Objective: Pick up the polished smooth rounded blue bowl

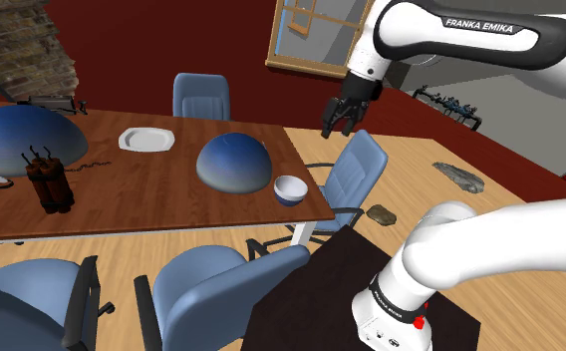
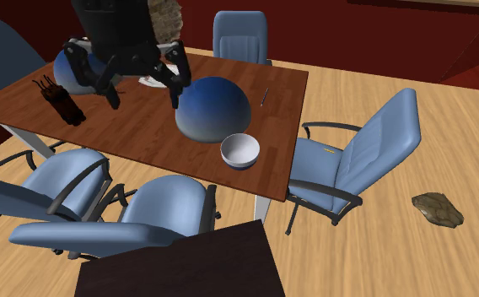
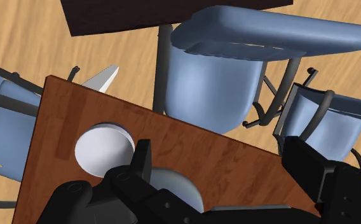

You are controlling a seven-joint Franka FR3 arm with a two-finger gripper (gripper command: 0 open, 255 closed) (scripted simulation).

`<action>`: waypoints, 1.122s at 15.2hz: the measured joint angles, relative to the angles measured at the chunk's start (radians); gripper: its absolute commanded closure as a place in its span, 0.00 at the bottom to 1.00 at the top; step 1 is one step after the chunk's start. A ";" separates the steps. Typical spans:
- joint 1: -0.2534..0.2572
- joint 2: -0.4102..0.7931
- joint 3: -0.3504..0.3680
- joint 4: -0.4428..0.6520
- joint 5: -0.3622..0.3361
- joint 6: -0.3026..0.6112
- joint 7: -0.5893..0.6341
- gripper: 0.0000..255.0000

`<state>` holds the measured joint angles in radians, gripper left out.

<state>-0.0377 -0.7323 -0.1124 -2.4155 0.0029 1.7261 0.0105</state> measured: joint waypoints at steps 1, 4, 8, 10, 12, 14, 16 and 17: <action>-0.004 0.023 -0.014 -0.006 -0.006 0.028 -0.014 0.00; -0.015 0.079 -0.051 -0.050 -0.020 0.125 -0.050 0.00; -0.030 0.189 -0.114 -0.062 -0.035 0.241 -0.114 0.00; -0.033 0.245 -0.140 -0.067 -0.035 0.301 -0.141 0.00; -0.032 0.309 -0.162 -0.063 -0.028 0.357 -0.166 0.00; -0.029 0.384 -0.187 -0.055 -0.014 0.421 -0.196 0.00; -0.028 0.454 -0.212 -0.040 0.003 0.471 -0.231 0.00; -0.028 0.487 -0.224 -0.034 0.013 0.496 -0.250 0.00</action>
<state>-0.0658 -0.2450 -0.3364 -2.4498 0.0159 2.2225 -0.2394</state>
